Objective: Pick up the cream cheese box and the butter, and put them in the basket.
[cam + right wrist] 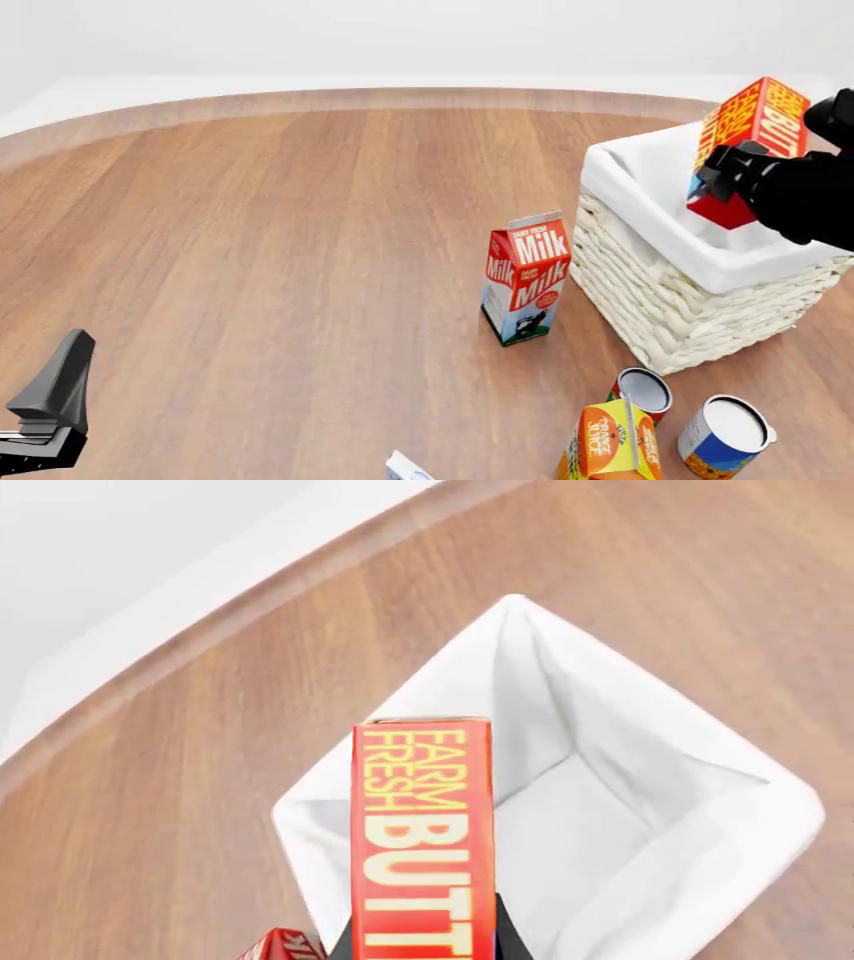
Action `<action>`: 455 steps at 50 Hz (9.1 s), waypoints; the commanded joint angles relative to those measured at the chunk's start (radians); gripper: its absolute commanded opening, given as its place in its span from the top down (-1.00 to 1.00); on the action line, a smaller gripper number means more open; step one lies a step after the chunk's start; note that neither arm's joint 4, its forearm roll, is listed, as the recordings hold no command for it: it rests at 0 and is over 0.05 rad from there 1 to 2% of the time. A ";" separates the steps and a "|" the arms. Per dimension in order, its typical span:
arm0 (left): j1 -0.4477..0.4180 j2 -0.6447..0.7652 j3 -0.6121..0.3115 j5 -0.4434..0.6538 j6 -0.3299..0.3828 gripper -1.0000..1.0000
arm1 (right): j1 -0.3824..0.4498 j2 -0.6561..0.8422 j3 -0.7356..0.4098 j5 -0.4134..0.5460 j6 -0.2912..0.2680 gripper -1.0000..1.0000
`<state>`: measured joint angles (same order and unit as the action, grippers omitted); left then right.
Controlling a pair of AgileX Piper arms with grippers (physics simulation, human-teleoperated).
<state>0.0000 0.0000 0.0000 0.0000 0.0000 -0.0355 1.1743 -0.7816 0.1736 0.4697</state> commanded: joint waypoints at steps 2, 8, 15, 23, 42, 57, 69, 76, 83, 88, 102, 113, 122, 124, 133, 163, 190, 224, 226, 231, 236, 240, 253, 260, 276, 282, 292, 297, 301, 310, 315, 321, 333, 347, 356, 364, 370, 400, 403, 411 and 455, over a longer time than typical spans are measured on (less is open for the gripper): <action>0.000 0.000 0.000 0.000 0.000 -1.00 | -0.013 0.014 -0.010 -0.029 0.011 1.00; 0.000 0.000 0.000 0.000 0.000 -1.00 | -0.013 0.027 -0.009 -0.040 0.013 1.00; 0.000 0.000 0.000 0.000 0.000 -1.00 | -0.004 0.045 0.001 -0.060 0.016 1.00; 0.000 0.000 0.000 0.000 0.000 -1.00 | -0.006 0.050 -0.013 -0.053 0.010 1.00; 0.000 0.000 0.000 0.000 0.000 -1.00 | -0.018 0.072 -0.004 -0.077 0.007 1.00; 0.000 0.000 0.000 0.000 0.000 -1.00 | -0.031 0.106 -0.008 -0.093 0.000 1.00; 0.000 0.000 0.000 0.000 0.000 -1.00 | -0.040 0.121 -0.005 -0.104 -0.005 1.00; 0.000 0.000 0.000 0.000 0.000 -1.00 | -0.039 0.131 0.001 -0.117 -0.005 1.00; 0.000 0.000 0.000 0.000 0.000 -1.00 | -0.042 0.130 -0.003 -0.117 -0.012 1.00; 0.000 0.000 0.000 0.000 0.000 -1.00 | -0.042 0.156 -0.001 -0.136 -0.012 1.00; 0.000 0.000 0.000 0.000 0.000 -1.00 | -0.039 0.189 -0.005 -0.154 -0.012 1.00; 0.000 0.000 0.000 0.000 0.000 -1.00 | -0.042 0.203 -0.008 -0.164 -0.010 1.00; 0.000 0.000 0.000 0.000 0.000 -1.00 | -0.042 0.199 -0.020 -0.154 -0.013 1.00; 0.000 0.000 0.000 0.000 0.000 -1.00 | -0.039 0.195 -0.021 -0.150 -0.011 1.00; 0.000 0.000 0.000 0.000 0.000 -1.00 | -0.055 0.182 -0.029 -0.143 -0.020 -1.00; 0.000 0.000 0.000 0.000 0.000 -1.00 | -0.010 0.050 -0.086 -0.028 -0.049 -1.00; 0.000 0.000 0.000 0.000 0.000 -1.00 | 0.199 -0.125 -0.162 0.147 -0.105 -1.00; 0.000 0.000 0.000 0.000 0.000 -1.00 | 0.574 -0.200 -0.203 0.313 -0.208 -1.00; 0.000 0.000 0.000 0.000 0.000 -1.00 | 0.590 -0.200 -0.209 0.322 -0.211 -1.00; 0.000 0.000 0.000 0.000 0.000 -1.00 | 0.617 -0.199 -0.215 0.335 -0.220 -1.00; 0.000 0.000 0.000 0.000 0.000 -1.00 | 0.675 -0.173 -0.217 0.330 -0.234 -1.00; 0.000 0.000 0.000 0.000 0.000 -1.00 | 0.714 -0.159 -0.213 0.325 -0.238 -1.00; 0.000 0.000 0.000 0.000 0.000 -1.00 | 0.814 -0.136 -0.201 0.328 -0.262 -1.00; 0.000 0.000 0.000 0.000 0.000 -1.00 | 0.858 -0.116 -0.185 0.308 -0.260 -1.00; 0.000 0.000 0.000 0.000 0.000 -1.00 | 0.972 -0.018 -0.156 0.255 -0.255 -1.00; 0.000 0.000 0.000 0.000 0.000 -1.00 | 0.989 0.000 -0.133 0.240 -0.247 -1.00; 0.000 0.000 0.000 0.000 0.000 -1.00 | 1.007 0.015 -0.130 0.246 -0.243 -1.00; 0.000 0.000 0.000 0.000 0.000 -1.00 | 1.022 0.030 -0.122 0.237 -0.239 -1.00; 0.000 0.000 0.000 0.000 0.000 -1.00 | 1.040 0.049 -0.107 0.219 -0.227 -1.00; 0.000 0.000 0.000 0.000 0.000 -1.00 | 1.055 0.089 -0.057 0.171 -0.197 -1.00; 0.000 0.000 0.000 0.000 0.000 -1.00 | 1.067 0.106 -0.038 0.152 -0.185 -1.00; 0.000 0.000 0.000 0.000 0.000 -1.00 | 1.078 0.122 -0.021 0.136 -0.174 -1.00; 0.000 0.000 0.000 0.000 0.000 -1.00 | 1.079 0.134 0.004 0.116 -0.160 -1.00; 0.000 0.000 0.000 0.000 0.000 -1.00 | 1.066 0.148 0.042 0.086 -0.161 -1.00; 0.000 0.000 0.000 0.000 0.000 -1.00 | 1.071 0.198 0.073 0.027 -0.149 -1.00; 0.000 0.000 0.000 0.000 0.000 -1.00 | 1.084 0.228 0.088 -0.014 -0.127 -1.00; 0.000 0.000 0.000 0.000 0.000 -1.00 | 1.075 0.229 0.105 -0.025 -0.123 -1.00; 0.000 0.000 0.000 0.000 0.000 -1.00 | 1.062 0.301 0.159 -0.113 -0.102 -1.00; 0.000 0.000 0.000 0.000 0.000 -1.00 | 1.062 0.304 0.161 -0.120 -0.102 -1.00; 0.000 0.000 0.000 0.000 0.000 -1.00 | 1.067 0.326 0.161 -0.132 -0.098 -1.00; 0.000 0.000 0.000 0.000 0.000 -1.00 | 1.067 0.403 0.199 -0.213 -0.066 -1.00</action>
<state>0.0000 0.0000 0.0000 0.0000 0.0000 1.0356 1.5647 -0.5913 -0.0261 0.3991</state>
